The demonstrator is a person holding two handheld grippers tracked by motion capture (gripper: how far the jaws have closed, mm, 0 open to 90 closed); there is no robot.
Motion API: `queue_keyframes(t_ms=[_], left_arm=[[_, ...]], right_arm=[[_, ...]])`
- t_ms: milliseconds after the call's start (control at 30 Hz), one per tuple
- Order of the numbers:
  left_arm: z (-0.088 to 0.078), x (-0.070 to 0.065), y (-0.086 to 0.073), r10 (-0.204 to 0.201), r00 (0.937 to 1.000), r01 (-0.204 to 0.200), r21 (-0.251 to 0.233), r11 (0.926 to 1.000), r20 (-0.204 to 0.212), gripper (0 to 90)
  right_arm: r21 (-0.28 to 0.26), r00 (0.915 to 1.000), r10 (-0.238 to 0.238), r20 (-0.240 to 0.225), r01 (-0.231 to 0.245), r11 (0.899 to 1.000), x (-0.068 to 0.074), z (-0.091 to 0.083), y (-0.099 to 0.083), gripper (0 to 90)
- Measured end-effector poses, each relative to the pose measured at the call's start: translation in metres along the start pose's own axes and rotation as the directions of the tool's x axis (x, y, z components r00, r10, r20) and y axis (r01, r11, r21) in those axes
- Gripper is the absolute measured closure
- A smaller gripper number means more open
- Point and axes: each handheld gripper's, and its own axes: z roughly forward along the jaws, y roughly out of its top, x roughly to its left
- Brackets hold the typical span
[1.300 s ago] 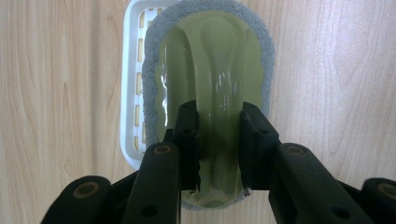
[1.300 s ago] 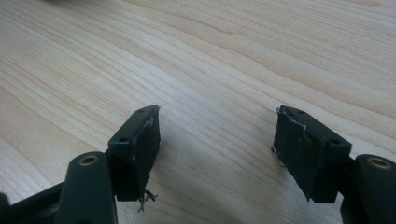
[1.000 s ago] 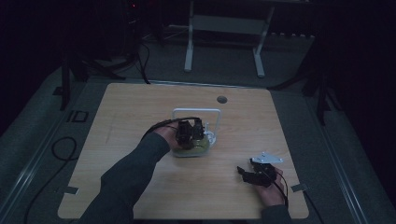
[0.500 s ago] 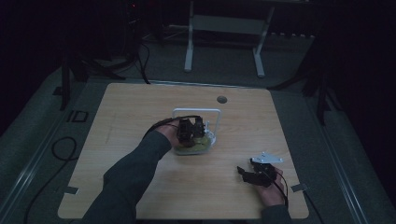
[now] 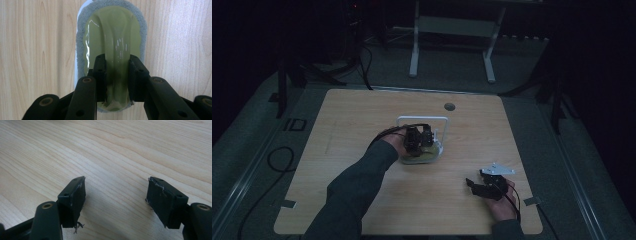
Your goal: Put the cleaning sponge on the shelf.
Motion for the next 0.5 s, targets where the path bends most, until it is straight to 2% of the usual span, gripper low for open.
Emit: queue_keyframes(t_ms=[200,500], left_arm=[[0.0016,0.0012,0.0009,0.014,0.9998,-0.014,-0.001,0.9999,-0.012,71.6],[0.0043,0.0018,0.0027,0.014,0.9998,-0.014,0.001,0.9999,-0.014,71.6]], right_arm=[[0.0,1.0,-0.001,0.0,0.001,1.0,-0.0001,0.0001,0.0,30.9],[0.0,1.0,-0.002,-0.001,0.002,1.0,-0.0003,0.0002,0.0001,30.8]])
